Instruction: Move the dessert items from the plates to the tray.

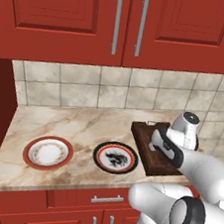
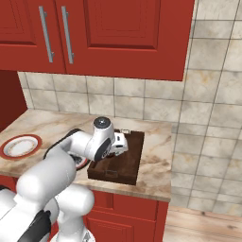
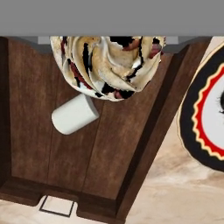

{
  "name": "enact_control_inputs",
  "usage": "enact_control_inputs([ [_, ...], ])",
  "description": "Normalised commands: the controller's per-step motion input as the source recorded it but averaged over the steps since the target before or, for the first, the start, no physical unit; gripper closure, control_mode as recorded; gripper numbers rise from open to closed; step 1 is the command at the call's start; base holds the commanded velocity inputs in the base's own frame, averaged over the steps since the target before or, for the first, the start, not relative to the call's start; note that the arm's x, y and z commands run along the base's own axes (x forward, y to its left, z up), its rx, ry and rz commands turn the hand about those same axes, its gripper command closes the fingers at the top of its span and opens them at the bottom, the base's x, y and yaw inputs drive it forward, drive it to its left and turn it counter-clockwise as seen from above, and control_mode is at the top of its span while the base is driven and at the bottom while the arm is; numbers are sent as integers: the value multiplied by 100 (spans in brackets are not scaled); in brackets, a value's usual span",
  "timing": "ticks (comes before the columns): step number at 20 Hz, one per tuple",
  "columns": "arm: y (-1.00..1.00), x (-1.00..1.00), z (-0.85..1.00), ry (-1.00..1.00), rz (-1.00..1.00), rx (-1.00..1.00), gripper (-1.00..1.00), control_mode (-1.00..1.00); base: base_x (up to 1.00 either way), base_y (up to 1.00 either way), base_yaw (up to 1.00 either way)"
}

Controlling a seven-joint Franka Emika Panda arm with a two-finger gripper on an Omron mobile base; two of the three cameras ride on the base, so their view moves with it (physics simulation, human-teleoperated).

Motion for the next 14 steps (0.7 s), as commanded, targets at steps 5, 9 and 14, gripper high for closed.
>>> enact_control_inputs([
  [5,0,0,-1,0,0,0,-100,-100,0,0,0],
  [9,0,0,0,0,0,0,-100,-100,0,0,0],
  [14,0,0,0,0,0,0,-100,-100,0,0,0],
])
